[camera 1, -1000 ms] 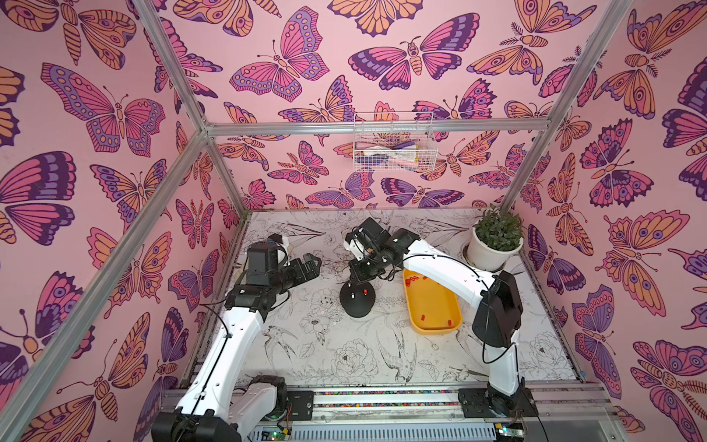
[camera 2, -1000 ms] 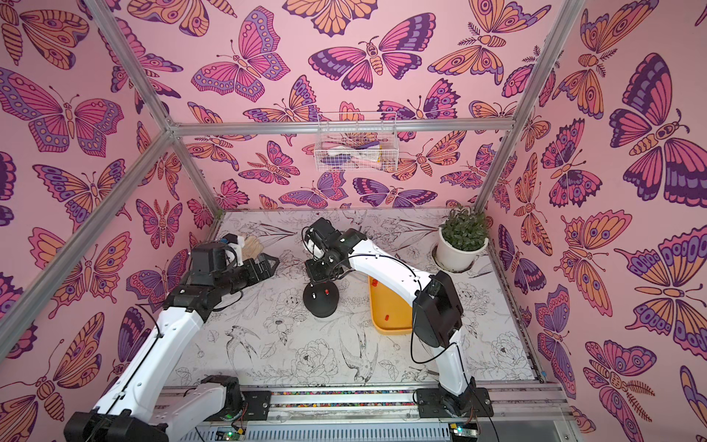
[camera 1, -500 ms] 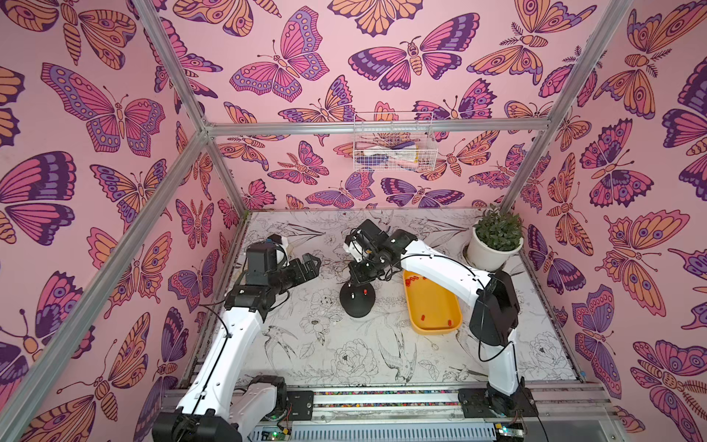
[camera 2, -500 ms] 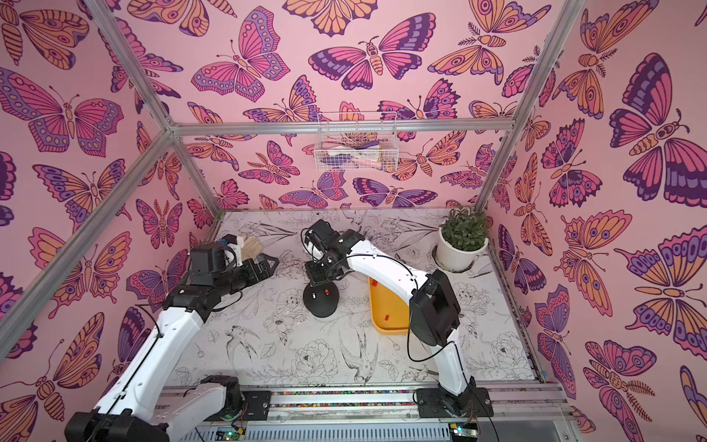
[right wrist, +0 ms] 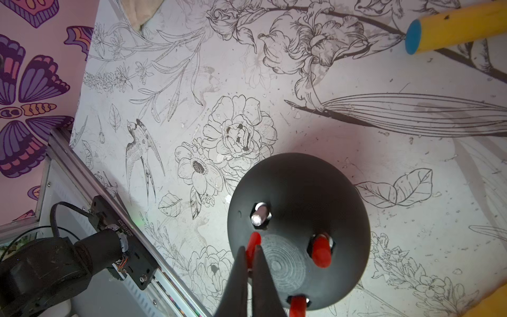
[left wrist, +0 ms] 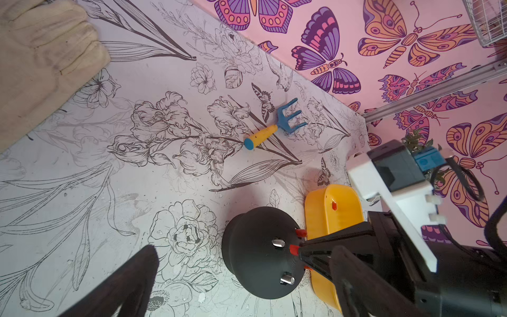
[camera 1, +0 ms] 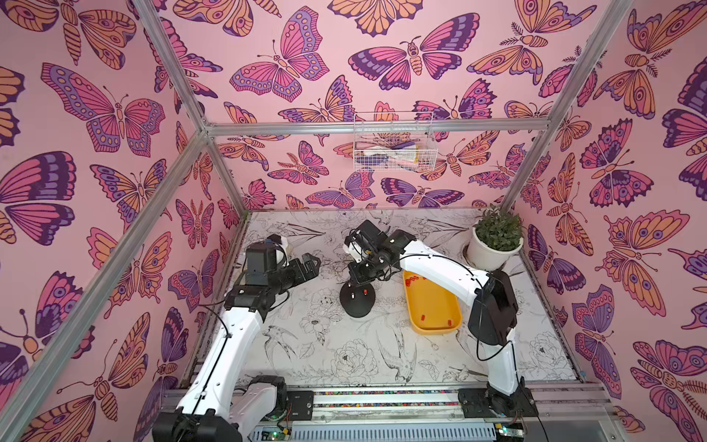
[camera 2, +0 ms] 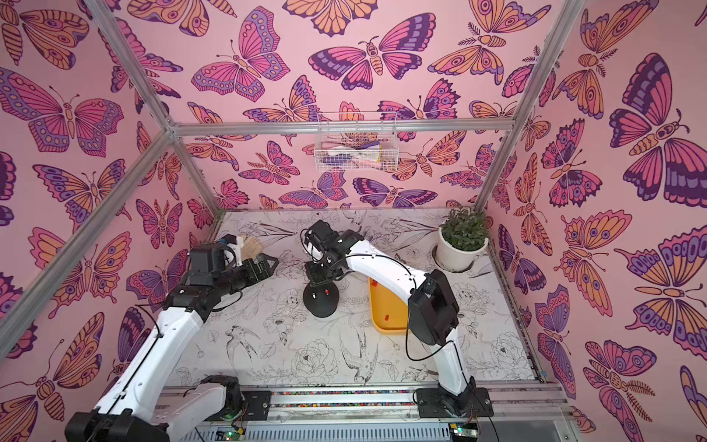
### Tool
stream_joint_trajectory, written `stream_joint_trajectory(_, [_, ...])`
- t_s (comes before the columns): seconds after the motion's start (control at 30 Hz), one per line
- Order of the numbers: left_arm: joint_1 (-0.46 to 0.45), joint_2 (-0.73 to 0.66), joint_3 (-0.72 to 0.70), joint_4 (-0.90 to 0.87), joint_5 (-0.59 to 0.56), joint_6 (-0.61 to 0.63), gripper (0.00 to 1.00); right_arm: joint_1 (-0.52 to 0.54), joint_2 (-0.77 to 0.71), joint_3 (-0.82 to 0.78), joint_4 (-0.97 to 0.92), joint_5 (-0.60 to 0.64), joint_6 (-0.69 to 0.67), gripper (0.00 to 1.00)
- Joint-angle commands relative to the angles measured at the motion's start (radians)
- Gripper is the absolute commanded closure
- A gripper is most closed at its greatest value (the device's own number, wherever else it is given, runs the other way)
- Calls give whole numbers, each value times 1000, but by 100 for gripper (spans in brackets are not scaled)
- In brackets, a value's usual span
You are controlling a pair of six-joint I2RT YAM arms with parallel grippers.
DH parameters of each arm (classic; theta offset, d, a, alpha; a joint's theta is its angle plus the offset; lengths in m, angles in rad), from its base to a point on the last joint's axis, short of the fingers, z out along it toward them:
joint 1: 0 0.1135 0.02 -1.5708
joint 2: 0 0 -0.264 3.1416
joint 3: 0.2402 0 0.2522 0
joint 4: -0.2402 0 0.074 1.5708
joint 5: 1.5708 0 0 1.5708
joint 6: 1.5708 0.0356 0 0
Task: Cover the protruding screws with screw protection sleeves
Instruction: Attach the screw protection sleeve to the screw.
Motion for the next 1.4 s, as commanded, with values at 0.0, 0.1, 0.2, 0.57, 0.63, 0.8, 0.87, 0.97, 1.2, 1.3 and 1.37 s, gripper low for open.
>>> stream_joint_trajectory(0.0, [8, -2, -18, 16, 15, 1, 0, 7, 26, 34, -21, -9, -6, 93])
stream_joint_trajectory(0.1, [8, -2, -18, 15, 16, 0, 0, 6, 31, 40, -21, -9, -7, 93])
stream_joint_trajectory(0.2, [10, -2, -18, 16, 17, 0, 0, 6, 36, 46, -25, -10, -11, 93])
stream_joint_trajectory(0.57, [12, 0, -18, 15, 20, 0, 0, 6, 48, 56, -31, -13, -15, 93])
stream_joint_trajectory(0.63, [14, 0, -17, 16, 20, 0, 0, 6, 51, 56, -32, -13, -17, 93])
stream_joint_trajectory(0.8, [15, 2, -18, 16, 21, 0, 0, 6, 55, 61, -33, -15, -18, 93])
stream_joint_trajectory(0.87, [16, 3, -17, 15, 20, 1, 0, 6, 59, 62, -34, -17, -18, 93])
stream_joint_trajectory(0.97, [15, 5, -18, 17, 24, 0, 0, 7, 63, 66, -35, -18, -20, 93])
stream_joint_trajectory(1.2, [17, 6, -18, 16, 26, 0, 0, 6, 69, 72, -44, -19, -21, 93])
stream_joint_trajectory(1.3, [17, 6, -17, 17, 26, 0, 0, 6, 71, 73, -47, -19, -23, 93])
stream_joint_trajectory(1.37, [18, 6, -18, 17, 27, -1, 0, 6, 72, 75, -48, -18, -23, 93])
